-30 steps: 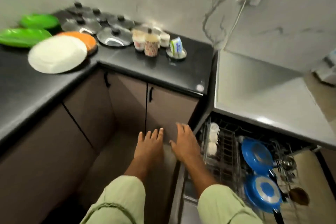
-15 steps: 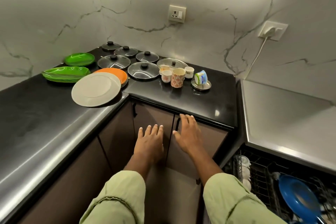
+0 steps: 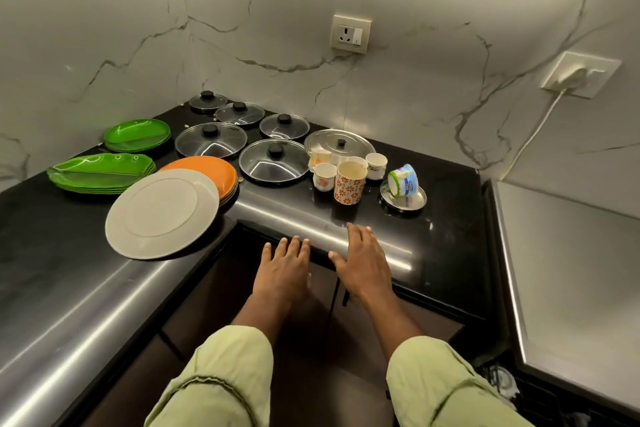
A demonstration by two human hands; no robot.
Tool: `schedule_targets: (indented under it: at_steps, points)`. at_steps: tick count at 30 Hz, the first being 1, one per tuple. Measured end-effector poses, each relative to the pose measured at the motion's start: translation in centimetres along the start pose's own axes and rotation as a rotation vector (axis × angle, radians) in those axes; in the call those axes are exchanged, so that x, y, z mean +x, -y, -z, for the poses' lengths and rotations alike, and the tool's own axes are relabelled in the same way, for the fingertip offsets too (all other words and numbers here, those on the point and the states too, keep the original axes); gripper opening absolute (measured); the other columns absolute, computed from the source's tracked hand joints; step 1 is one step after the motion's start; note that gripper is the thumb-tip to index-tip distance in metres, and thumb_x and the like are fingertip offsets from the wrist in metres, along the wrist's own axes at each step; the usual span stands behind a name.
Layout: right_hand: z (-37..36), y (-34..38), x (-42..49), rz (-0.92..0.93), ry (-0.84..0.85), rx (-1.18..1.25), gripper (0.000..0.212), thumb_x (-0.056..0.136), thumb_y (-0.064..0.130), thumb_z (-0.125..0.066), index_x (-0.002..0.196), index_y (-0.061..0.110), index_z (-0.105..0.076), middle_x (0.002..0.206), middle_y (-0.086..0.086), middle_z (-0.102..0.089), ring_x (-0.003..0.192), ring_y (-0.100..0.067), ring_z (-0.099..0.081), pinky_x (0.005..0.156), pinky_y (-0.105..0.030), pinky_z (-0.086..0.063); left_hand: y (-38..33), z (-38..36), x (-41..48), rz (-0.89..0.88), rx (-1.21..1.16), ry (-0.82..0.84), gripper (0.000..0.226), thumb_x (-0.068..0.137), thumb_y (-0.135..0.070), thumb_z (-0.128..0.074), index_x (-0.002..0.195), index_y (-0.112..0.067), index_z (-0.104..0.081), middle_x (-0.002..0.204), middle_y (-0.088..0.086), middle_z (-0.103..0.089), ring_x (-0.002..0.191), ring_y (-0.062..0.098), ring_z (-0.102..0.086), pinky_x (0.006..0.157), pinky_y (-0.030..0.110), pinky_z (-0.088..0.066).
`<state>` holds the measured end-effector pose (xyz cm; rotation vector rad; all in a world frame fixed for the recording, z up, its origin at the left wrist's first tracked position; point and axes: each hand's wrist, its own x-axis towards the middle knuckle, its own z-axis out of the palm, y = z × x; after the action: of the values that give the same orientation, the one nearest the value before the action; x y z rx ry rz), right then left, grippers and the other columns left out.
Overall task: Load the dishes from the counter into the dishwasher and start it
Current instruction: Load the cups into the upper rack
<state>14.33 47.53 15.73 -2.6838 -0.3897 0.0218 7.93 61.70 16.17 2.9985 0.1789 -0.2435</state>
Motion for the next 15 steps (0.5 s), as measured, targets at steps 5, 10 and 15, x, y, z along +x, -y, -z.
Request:
schedule_targets:
  at_steps: [5,10,15]
  points:
    - [-1.1,0.3,4.2,-0.022,0.059,0.059,0.074,0.094,0.039,-0.059,0.155,0.019,-0.020,0.160,-0.005,-0.024,0.148,-0.022,-0.019,0.120,-0.039,-0.024,1.1,0.0,4.3,-0.002,0.006,0.064,0.069,0.104,-0.033,-0.039,0.159,-0.017,0.000,0.167,0.006,0.000,0.153,0.026,0.002,0.124,0.048,-0.003]
    - [-2.6,1.2,9.0,-0.071,0.105,0.141,0.076,0.094,0.035,-0.060,0.155,0.021,-0.017,0.160,-0.002,-0.025,0.145,-0.020,-0.026,0.117,-0.037,-0.030,3.3,0.0,9.9,-0.032,0.015,0.126,0.074,0.103,-0.038,-0.042,0.159,-0.017,0.003,0.166,0.007,0.003,0.153,0.028,0.003,0.124,0.049,-0.005]
    - [-4.4,2.7,14.0,-0.188,0.122,0.234,0.080,0.093,0.032,-0.062,0.157,0.023,-0.014,0.161,0.000,-0.022,0.145,-0.021,-0.027,0.117,-0.037,-0.029,7.1,-0.4,15.3,-0.076,0.016,0.255,0.080,0.102,-0.042,-0.046,0.159,-0.018,0.005,0.166,0.008,0.008,0.153,0.029,0.005,0.124,0.049,-0.006]
